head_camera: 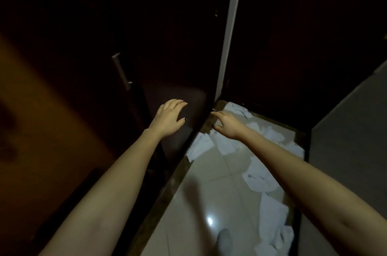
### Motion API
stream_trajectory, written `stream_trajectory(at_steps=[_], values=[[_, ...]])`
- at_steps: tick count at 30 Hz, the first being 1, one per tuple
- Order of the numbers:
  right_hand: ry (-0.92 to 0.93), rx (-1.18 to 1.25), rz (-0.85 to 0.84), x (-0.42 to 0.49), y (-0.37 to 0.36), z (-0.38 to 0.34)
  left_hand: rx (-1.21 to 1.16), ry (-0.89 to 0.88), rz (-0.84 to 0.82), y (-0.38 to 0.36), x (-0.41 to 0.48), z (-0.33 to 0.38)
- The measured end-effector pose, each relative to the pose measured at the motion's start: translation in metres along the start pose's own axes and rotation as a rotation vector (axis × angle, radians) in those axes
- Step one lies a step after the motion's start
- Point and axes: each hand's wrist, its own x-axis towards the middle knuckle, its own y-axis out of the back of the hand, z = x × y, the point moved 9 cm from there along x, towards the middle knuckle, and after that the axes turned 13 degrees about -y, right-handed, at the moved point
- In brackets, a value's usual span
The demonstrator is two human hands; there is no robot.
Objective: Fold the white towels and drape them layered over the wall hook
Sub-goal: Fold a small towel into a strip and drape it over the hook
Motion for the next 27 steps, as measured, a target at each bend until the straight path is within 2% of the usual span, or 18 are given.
stream_trajectory(at_steps=[7,16,23,27], values=[[-0.238,0.033,-0.061,0.001,-0.024,0.17,-0.13,-0.1,-0.2,-0.123,0.078,0.072],[-0.423,0.112,-0.116,0.037,-0.064,0.319,-0.168,-0.146,-0.306,-0.244,0.163,0.115],[-0.42,0.172,-0.155,0.128,-0.12,0.372,-0.236,-0.067,-0.339,-0.353,0.209,0.073],[-0.374,0.192,-0.172,0.212,-0.182,0.398,-0.353,0.06,-0.217,-0.44,0.24,0.022]])
